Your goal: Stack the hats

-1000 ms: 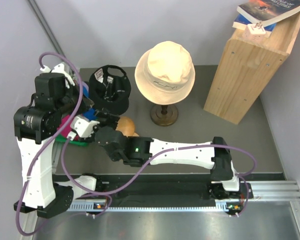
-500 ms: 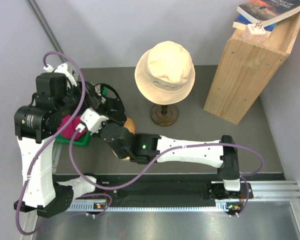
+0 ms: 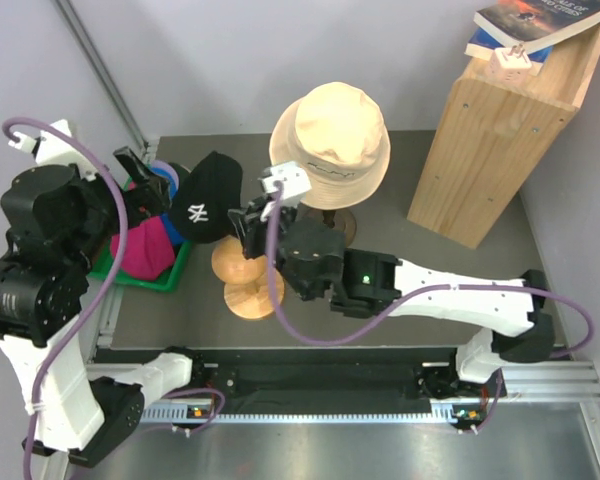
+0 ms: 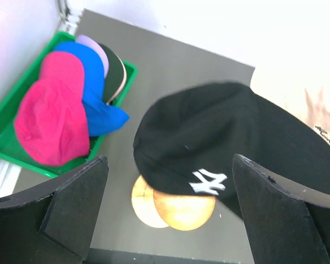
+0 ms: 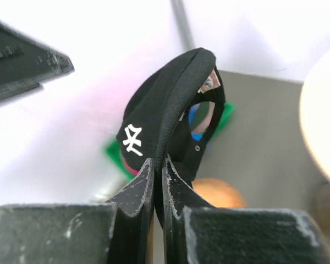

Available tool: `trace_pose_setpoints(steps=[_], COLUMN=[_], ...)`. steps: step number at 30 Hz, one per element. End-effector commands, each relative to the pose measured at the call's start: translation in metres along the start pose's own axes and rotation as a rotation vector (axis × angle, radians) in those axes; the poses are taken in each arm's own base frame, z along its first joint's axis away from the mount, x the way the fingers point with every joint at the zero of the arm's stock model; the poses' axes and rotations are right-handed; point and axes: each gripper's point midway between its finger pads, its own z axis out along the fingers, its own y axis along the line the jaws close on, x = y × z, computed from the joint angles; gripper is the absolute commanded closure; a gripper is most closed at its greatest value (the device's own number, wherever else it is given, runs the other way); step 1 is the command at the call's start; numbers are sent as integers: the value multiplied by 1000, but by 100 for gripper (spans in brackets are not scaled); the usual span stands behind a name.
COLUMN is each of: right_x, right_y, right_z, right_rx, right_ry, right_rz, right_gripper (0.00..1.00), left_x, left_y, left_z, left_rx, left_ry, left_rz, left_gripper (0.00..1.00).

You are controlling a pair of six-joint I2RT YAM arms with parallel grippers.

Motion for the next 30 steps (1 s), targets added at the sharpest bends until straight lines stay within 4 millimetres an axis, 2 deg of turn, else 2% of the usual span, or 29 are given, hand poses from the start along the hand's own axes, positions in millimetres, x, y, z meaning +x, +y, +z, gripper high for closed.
trace_pose_setpoints(steps=[1,2,3,4,5,6,7,8,10,11,13,14,16,17,18,22,28,29,30], right_x=[-21,-25,-2,-5,1,18,20,34,35,49,53,69,75,91,88,96,119,121,128], right_y=[9,15,11,9,9,5,4,2,-2,-6,-13,-20,-30,-40,-44,-64,-90,-91,-96], right_z=[-21,-25,-27,-32,-34,-34,-37,-40,-47,-50,-55,-57,-61,-63,-65,-70,-69,-69,-68], right_rx=[-97,-137,-137,-149,-148,-135,-137,-147,-158,-149,-141,-119,-99,-74,-73,-25,37,39,53], right_ry=[-41,-54,-20,-21,-6,27,39,52,52,74,80,98,97,108,93,82,97,103,111], right_rz=[376,479,485,522,544,537,578,585,646,650,685,675,705,696,710,709,710,710,702], right_gripper=[100,100,100,100,100,100,100,100,100,100,100,100,100,100,100,100,100,100,100], left_x=[-20,-20,-17,-16,-14,-13,-12,-11,-9,-7,-3,5,12,22,25,40,72,83,84], left_y=[2,2,3,3,4,4,4,4,4,5,6,8,4,5,4,6,10,9,7], left_z=[-2,-2,-2,-1,0,1,2,1,2,3,5,7,11,13,14,18,33,37,39], left_rx=[-14,-15,-19,-20,-21,-21,-20,-15,-14,-16,-20,-19,10,14,26,37,44,59,74], left_ry=[-85,-87,-81,-78,-73,-72,-70,-69,-65,-60,-48,-28,-10,10,15,37,113,139,136], left_rz=[2,3,5,6,7,7,6,6,13,17,26,38,47,49,49,56,57,58,55], left_gripper=[1,1,1,1,1,1,1,1,1,1,1,1,1,1,1,1,1,1,1])
